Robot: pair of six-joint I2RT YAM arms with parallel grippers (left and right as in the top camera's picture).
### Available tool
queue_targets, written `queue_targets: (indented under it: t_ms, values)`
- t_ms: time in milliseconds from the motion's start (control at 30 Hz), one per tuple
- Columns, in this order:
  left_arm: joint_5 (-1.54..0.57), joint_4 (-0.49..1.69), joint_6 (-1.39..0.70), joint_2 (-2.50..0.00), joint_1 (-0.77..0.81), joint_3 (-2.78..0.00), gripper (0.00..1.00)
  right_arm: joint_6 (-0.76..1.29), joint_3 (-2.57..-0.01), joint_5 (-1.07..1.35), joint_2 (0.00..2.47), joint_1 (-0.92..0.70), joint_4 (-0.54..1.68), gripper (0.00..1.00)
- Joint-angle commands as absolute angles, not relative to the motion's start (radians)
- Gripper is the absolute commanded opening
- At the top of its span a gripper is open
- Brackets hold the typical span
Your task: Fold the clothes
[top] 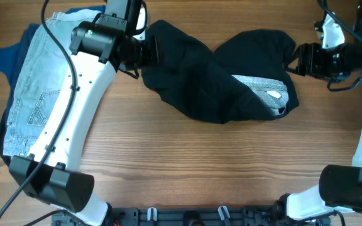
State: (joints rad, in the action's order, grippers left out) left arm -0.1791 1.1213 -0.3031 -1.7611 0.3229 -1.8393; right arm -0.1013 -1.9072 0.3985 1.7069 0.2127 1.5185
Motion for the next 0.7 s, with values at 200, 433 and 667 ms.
queue_targets:
  t_ms: [200, 433, 667]
  values:
    - [-0.221, 0.855, 0.025, -1.995, 0.382, -1.85, 0.67, -0.049, -1.916, 0.374, 1.696, 0.212, 1.443, 0.72]
    - [-0.295, 0.719, 0.172, -2.138, 0.415, -1.85, 0.73, -0.054, -1.916, 0.373, 1.697, 0.212, 1.412, 0.72]
    - [-0.321, 0.712, 0.206, -2.238, 0.459, -1.85, 0.71, -0.054, -1.916, 0.373, 1.698, 0.212, 1.414, 0.72]
